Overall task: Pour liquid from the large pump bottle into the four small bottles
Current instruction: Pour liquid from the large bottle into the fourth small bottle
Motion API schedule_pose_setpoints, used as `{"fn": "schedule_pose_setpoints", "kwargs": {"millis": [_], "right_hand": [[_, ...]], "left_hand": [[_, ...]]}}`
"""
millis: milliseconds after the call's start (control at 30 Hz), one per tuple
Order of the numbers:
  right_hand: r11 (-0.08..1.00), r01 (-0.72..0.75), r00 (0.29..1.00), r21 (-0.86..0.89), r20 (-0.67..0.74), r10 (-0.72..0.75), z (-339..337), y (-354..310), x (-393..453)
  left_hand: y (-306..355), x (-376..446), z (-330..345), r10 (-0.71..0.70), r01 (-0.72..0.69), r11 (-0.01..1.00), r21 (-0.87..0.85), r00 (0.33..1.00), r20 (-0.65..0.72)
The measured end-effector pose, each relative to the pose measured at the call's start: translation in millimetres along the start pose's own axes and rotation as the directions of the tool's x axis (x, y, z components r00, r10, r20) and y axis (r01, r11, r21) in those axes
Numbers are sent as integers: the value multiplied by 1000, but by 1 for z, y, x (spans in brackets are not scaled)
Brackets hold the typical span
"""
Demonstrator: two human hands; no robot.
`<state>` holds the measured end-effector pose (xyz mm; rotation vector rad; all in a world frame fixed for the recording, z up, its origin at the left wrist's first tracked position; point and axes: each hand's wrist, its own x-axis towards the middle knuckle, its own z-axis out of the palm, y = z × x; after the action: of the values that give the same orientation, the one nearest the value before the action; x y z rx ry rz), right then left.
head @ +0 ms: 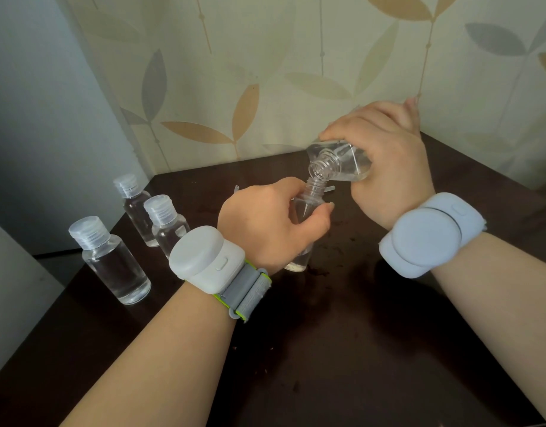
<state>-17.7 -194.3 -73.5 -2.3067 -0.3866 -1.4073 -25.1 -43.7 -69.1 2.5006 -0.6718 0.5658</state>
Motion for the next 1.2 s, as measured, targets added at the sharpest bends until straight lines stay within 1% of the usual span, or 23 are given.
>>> {"fn": "schedule_pose_setpoints", "kwargs": {"millis": [1200], "right_hand": [[1000, -1, 1000, 2, 14, 1, -2, -1, 1]], "left_hand": [[0, 0, 0, 16, -16, 1000, -13, 1000, -2]]}}
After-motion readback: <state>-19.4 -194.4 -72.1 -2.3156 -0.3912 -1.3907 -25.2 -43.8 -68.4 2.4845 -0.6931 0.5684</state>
